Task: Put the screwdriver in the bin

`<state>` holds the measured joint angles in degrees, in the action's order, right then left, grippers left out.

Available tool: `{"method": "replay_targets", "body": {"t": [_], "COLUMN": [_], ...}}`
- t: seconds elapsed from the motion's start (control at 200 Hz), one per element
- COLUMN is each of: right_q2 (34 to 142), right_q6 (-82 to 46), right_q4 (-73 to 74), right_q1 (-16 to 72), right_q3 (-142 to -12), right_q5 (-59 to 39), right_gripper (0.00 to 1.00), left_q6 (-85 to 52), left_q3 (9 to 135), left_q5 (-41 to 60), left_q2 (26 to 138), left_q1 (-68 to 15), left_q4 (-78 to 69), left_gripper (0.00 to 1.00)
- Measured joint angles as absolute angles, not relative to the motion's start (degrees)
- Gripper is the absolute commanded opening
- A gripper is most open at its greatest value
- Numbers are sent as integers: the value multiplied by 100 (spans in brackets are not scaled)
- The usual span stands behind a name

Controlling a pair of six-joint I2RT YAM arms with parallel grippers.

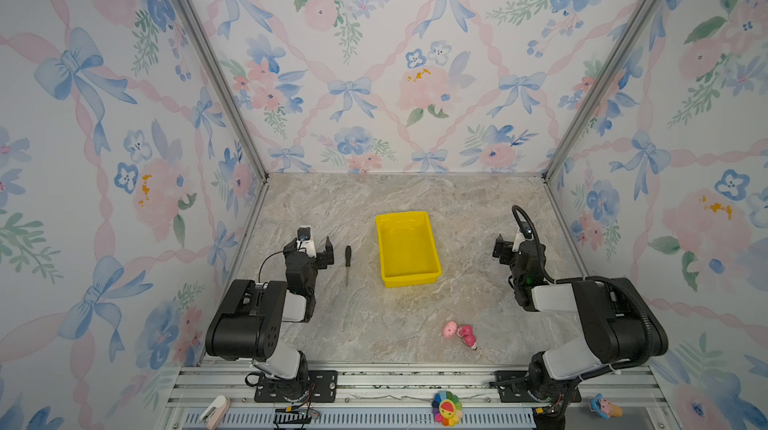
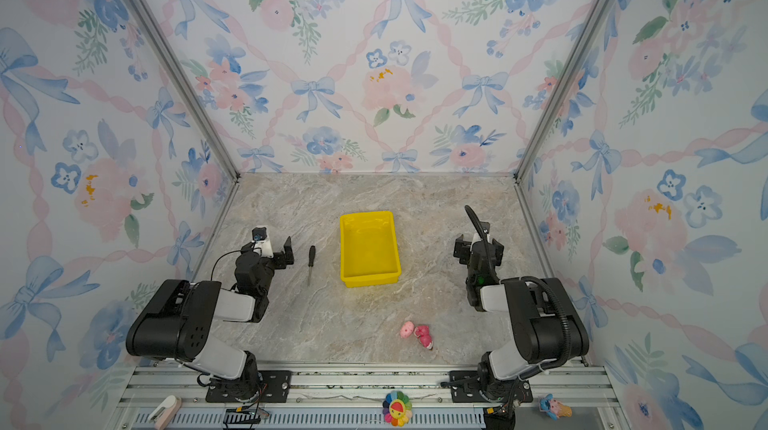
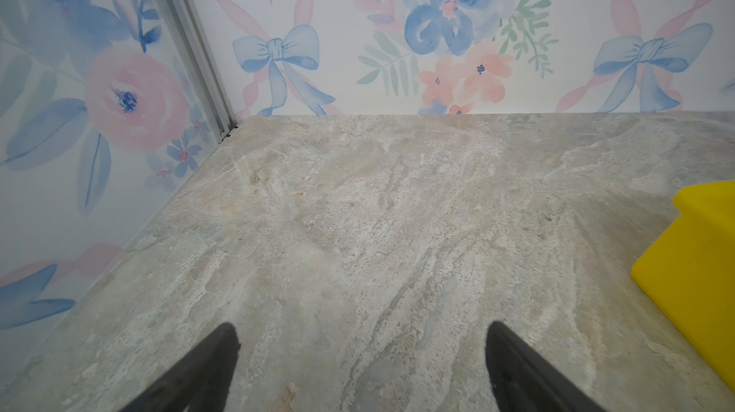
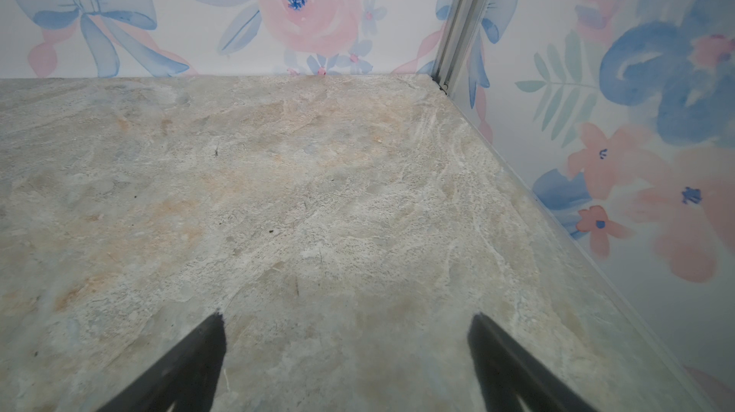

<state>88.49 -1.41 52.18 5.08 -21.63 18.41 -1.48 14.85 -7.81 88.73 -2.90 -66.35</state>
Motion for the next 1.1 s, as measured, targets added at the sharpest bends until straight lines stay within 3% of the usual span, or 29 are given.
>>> {"method": "replay_targets", "body": {"t": [1.1], "right_q2": [8840], "right_q6": [-75], "right_q4": [5229], "right_q1": [679], "right_q3": [-2158], "right_q5": [2088], "right_gripper": [97], "left_q6": [-148], "left_q3": [1470], "left_q5": [-786], "left_q2": [8827], "left_q1": [-290], "left_q4": [-6608], "left_gripper": [97]}}
